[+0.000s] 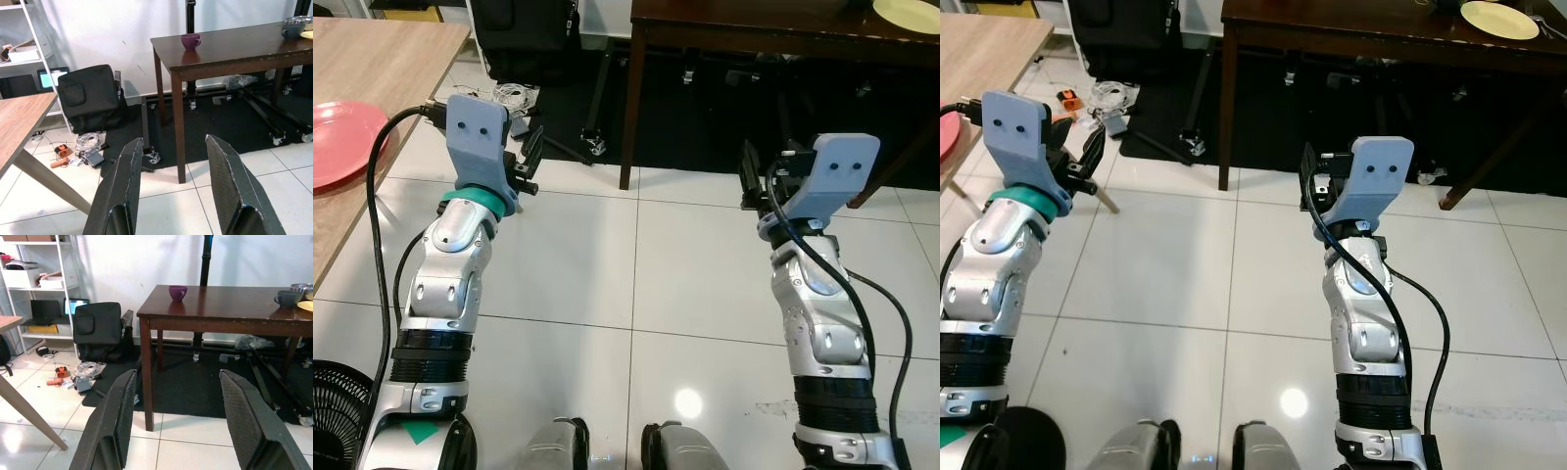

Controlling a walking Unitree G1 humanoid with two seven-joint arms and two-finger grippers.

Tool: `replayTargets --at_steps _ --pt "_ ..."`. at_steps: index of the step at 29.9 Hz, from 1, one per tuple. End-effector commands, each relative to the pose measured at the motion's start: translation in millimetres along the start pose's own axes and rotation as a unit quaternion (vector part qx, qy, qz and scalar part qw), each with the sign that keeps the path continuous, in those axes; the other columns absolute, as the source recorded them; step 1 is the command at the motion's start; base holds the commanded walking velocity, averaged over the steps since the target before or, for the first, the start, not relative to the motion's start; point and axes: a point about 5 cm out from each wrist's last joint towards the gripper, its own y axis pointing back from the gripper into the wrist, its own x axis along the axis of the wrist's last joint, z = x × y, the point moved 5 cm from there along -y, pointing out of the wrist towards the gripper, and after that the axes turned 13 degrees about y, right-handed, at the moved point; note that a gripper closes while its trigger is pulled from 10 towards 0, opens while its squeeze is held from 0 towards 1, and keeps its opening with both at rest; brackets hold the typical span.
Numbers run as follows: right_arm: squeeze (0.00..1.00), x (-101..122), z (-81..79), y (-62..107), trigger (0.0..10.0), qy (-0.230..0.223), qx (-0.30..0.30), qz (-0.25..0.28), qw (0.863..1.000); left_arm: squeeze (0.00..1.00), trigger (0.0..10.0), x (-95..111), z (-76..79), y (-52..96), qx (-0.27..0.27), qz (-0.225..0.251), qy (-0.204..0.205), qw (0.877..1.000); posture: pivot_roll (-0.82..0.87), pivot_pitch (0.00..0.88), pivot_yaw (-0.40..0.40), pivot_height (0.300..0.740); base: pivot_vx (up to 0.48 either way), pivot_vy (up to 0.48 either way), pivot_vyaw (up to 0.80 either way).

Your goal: Setting the table

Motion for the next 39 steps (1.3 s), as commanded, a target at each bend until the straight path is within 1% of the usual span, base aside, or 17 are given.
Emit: replayTargets --at_steps 1,36,39 --pt "0.0 -4.1 1.5 2.7 10.0 -0.001 -0.004 -0.009 1.0 0.0 10.0 -4.1 2.1 -0.1 -0.004 -0.01 0.0 1.0 0.0 0.079 0.056 0.74 0.0 0.0 0.0" --pt "0.0 -4.8 2.4 2.2 10.0 0.0 -0.007 -0.01 1.0 0.0 10.0 -5.0 2.2 -1.9 -0.003 -0.013 -0.003 1.0 0.0 0.077 0.059 0.74 0.0 0.0 0.0" --pt "0.0 -7.3 4.8 1.3 10.0 -0.008 -0.015 -0.016 1.0 0.0 10.0 -7.3 2.7 -2.5 -0.001 -0.015 -0.004 1.0 0.0 0.065 0.056 0.74 0.0 0.0 0.0"
